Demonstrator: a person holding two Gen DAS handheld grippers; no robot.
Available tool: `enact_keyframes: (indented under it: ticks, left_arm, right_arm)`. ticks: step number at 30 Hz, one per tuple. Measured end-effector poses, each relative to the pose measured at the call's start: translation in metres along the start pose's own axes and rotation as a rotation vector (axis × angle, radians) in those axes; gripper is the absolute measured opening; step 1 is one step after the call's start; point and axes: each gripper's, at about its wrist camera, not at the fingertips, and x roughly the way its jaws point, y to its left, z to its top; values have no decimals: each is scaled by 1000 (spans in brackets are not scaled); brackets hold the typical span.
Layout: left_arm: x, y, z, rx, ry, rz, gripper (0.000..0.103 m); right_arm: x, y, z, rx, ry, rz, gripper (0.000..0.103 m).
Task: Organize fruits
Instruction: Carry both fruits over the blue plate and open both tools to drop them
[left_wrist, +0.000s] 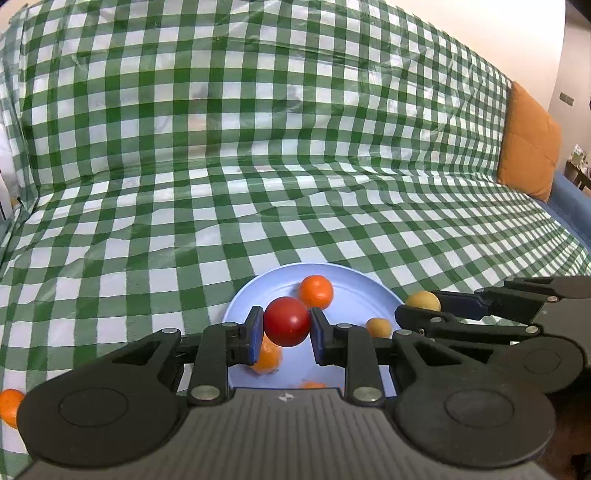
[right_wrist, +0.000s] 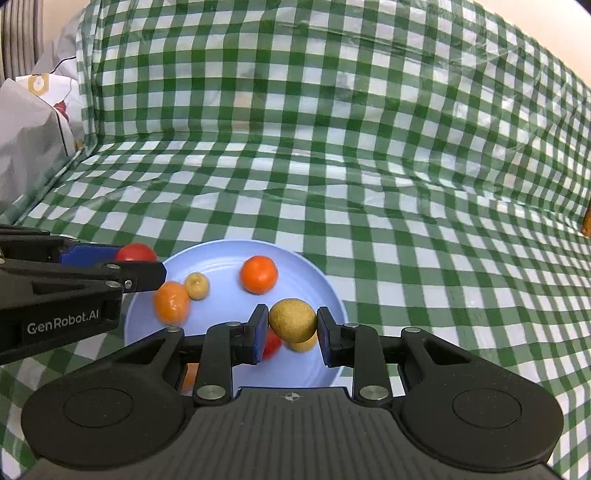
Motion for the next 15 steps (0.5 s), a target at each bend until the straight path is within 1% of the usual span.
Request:
enact_keyframes:
  ticks: [3, 8, 15]
  left_arm:
    - [2, -5, 1, -5, -9, 8, 29]
    - [5, -9, 1, 19, -12, 36, 29]
    - [7, -8, 2, 24, -16, 26, 29]
  right_arm:
    - [2, -1, -1, 6, 9, -1, 29]
    - [2, 2, -2, -15, 20, 3, 29]
    - [4, 0, 0, -10, 32, 1, 29]
